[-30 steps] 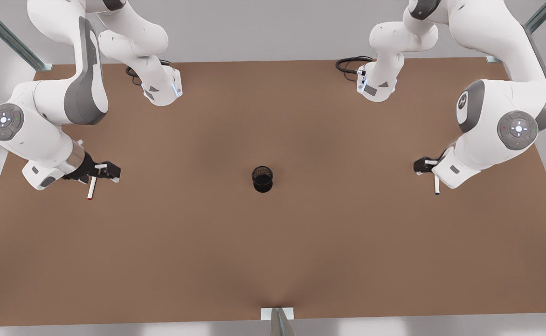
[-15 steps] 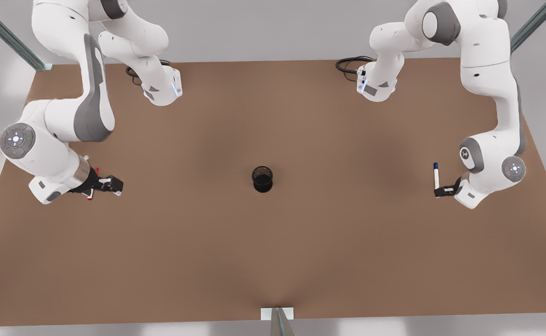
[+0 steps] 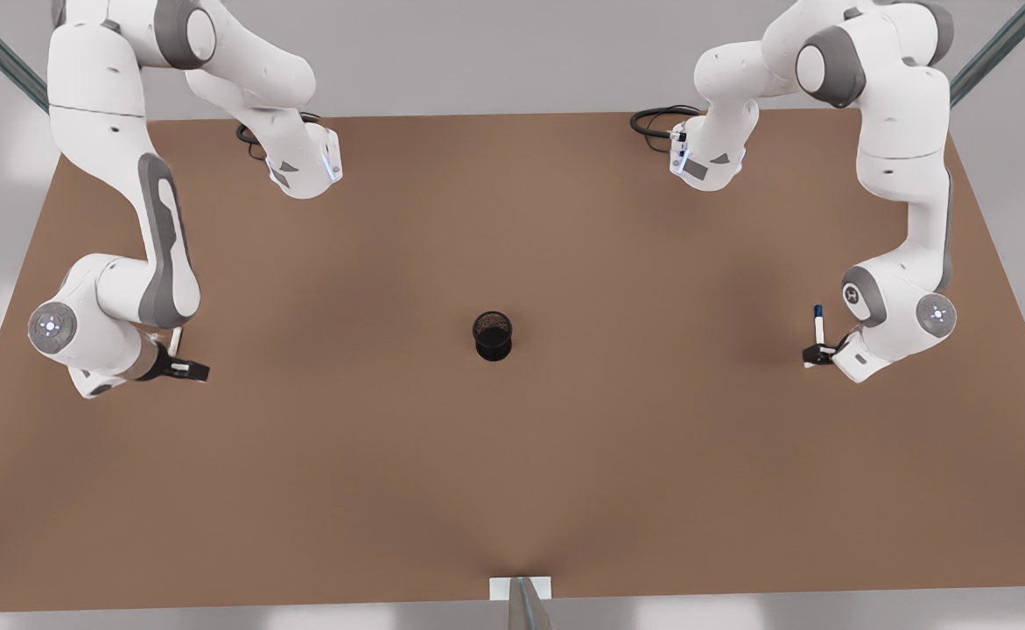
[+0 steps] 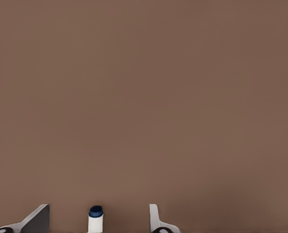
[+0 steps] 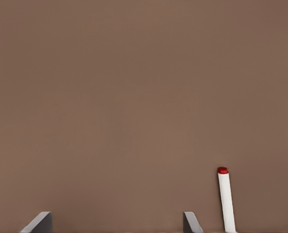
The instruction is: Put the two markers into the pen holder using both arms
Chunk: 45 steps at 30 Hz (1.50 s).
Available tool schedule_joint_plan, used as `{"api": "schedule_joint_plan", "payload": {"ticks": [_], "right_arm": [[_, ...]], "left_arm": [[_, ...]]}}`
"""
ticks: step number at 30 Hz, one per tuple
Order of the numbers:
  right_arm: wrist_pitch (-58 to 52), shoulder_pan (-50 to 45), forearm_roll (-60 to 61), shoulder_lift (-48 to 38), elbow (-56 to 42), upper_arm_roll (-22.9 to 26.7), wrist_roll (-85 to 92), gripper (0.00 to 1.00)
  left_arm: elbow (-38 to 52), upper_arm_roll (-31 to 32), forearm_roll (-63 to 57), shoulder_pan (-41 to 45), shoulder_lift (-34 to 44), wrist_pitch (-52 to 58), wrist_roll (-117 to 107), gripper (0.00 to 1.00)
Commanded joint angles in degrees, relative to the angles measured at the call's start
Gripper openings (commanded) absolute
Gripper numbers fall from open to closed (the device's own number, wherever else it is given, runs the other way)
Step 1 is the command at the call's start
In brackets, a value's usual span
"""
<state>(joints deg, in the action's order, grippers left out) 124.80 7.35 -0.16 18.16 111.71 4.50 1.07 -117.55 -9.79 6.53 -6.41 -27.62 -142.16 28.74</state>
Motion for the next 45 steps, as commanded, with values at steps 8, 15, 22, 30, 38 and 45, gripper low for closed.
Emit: {"api": "schedule_joint_plan", "payload": {"ticks": [8, 15, 22, 30, 38, 45], "right_arm": [[7.83, 5.57, -0.02, 5.83, 1.14, -0.02, 13.34, 1.00], [7.04, 9.97, -0.02, 6.01, 1.22, -0.02, 22.22, 1.00], [6.95, 11.46, -0.02, 7.85, 2.19, -0.02, 23.98, 1.00], [11.43, 12.34, -0.02, 12.42, 2.19, -0.02, 25.48, 0.84], [12.23, 13.31, -0.11, 14.27, 2.19, -0.02, 26.62, 0.57], [11.61, 13.39, -0.11, 13.74, 2.28, -0.11, 27.41, 0.25]], "left_arm": [[-2.69, -0.67, 3.58, -0.62, -0.41, -3.03, 17.23, 0.90], [-2.86, -0.67, 3.58, -0.62, -1.12, -3.03, 17.23, 0.69], [-2.60, -0.67, 3.93, -0.62, -2.00, -3.65, 17.23, 0.56], [-2.69, -0.67, 4.02, -0.62, -2.00, -3.64, 17.14, 0.44], [-2.77, -0.67, 5.07, -0.53, -1.91, -3.56, 17.06, 0.37], [-2.77, -0.58, 5.60, -0.53, -2.08, -3.56, 16.62, 0.34]]}}
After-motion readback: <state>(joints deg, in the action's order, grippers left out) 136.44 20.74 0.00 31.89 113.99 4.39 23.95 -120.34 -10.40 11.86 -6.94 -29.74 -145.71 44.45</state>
